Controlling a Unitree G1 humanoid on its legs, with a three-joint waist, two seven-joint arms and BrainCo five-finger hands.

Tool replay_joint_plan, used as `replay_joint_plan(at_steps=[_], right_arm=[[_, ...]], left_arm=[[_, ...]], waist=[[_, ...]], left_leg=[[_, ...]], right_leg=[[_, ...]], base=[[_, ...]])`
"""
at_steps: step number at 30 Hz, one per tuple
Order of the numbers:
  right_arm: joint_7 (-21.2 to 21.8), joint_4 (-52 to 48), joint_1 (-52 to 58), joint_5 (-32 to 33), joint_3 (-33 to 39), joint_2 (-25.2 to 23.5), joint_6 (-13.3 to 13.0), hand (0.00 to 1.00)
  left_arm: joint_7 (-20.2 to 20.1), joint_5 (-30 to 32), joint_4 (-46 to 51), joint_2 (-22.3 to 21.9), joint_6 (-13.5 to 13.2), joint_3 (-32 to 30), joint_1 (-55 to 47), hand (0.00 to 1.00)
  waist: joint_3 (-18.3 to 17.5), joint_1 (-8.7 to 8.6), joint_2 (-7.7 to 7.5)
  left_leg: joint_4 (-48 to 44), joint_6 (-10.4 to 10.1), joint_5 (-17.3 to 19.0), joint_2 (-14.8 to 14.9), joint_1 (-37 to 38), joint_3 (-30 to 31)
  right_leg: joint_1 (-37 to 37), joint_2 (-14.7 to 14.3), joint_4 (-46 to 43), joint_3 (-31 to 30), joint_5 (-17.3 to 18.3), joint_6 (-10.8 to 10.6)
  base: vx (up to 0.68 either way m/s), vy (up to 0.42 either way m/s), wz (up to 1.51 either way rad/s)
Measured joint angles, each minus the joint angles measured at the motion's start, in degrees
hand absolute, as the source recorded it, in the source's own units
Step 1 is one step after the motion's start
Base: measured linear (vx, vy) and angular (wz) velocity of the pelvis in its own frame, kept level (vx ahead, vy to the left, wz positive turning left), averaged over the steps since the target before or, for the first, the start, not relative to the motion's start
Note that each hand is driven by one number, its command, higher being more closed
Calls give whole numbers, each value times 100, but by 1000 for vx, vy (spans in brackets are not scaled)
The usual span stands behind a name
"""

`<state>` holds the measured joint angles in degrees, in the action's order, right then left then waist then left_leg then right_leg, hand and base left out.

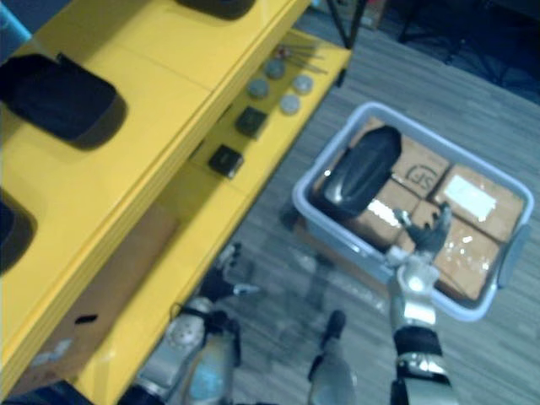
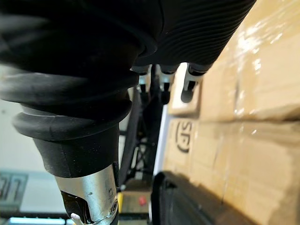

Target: Walk over and take plastic housings, then place them on the shelf

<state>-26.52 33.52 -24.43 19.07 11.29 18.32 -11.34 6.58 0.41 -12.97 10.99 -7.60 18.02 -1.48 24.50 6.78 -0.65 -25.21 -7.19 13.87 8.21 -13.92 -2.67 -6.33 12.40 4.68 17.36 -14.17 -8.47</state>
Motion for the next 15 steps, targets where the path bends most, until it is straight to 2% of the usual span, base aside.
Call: replay_joint_plan(at_steps=[2,6,10,15], right_arm=[[-13,212,-179,167,-56,158,41,0],[-12,517,-406,338,-58,298,62,0],[-19,865,-642,371,-61,520,346,0],[-53,1659,-1125,497,-67,895,558,0]], left_arm=[[0,-9,-56,6,-90,-2,-105,0],[1,-7,-180,-10,-254,8,-226,0],[1,-45,-181,-15,-447,22,-257,0],[65,-50,-306,-26,-468,81,-203,0]], waist=[[108,62,1],[139,63,23],[145,64,33],[226,83,115]], left_leg=[[-58,2,2,-39,-67,48],[-129,7,5,-75,-157,92],[-151,7,5,-75,-165,99],[-268,24,19,-74,-282,122]], right_leg=[[-3,29,0,57,-7,-10],[-23,62,-1,111,-20,-27],[-23,61,-2,117,-31,-21],[-78,62,-2,142,-59,1]], base=[[-61,24,12],[-50,30,7],[-43,22,0],[-53,21,0]])
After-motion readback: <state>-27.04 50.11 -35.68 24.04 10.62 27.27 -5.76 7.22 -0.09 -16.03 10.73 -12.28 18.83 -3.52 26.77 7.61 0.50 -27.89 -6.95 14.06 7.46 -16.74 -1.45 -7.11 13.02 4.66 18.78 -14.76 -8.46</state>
